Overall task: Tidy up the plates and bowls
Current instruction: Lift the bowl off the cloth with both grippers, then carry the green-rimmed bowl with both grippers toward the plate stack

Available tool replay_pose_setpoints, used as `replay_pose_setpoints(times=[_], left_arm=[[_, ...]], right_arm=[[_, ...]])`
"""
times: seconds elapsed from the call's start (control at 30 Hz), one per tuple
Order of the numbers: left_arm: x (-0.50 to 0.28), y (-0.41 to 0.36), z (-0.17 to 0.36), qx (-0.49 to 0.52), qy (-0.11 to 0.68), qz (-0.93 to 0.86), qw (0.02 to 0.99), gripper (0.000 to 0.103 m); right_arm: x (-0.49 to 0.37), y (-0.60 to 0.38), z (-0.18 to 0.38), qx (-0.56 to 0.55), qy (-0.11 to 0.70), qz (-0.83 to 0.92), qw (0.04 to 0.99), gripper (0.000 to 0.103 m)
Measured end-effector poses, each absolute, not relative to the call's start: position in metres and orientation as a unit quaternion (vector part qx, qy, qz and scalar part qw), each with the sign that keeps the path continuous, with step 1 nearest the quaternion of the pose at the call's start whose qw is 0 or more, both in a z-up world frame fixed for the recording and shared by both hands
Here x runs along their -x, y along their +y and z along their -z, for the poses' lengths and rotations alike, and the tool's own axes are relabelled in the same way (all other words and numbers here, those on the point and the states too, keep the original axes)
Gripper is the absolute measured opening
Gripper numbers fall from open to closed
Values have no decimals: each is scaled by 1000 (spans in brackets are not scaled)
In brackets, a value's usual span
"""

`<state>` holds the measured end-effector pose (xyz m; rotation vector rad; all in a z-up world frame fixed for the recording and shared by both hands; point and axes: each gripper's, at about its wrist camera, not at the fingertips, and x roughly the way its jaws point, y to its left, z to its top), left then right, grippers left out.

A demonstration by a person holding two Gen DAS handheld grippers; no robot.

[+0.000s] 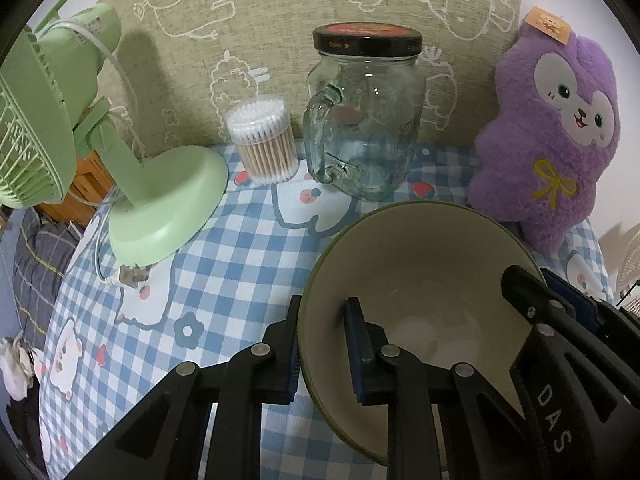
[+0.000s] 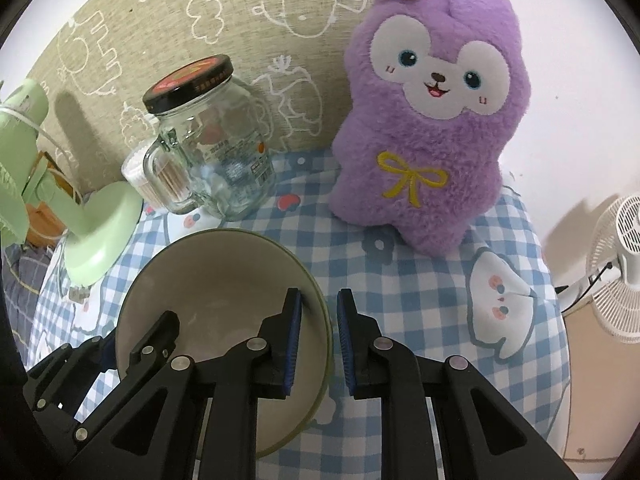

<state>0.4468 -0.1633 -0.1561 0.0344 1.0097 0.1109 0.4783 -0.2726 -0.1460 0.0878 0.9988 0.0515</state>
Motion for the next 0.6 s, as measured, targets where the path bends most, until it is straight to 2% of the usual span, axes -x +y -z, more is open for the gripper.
replay_pose_setpoints(times=[0.27,0.6], left_arm=[[-444,-163,153,-23,478,-46,877,16],[-429,-168,123,-30,455,-37,889,16]], right_arm=[[-477,-273,143,-43,475,-22,879,18],[-458,-275,112,-43,461,-17,886,18]])
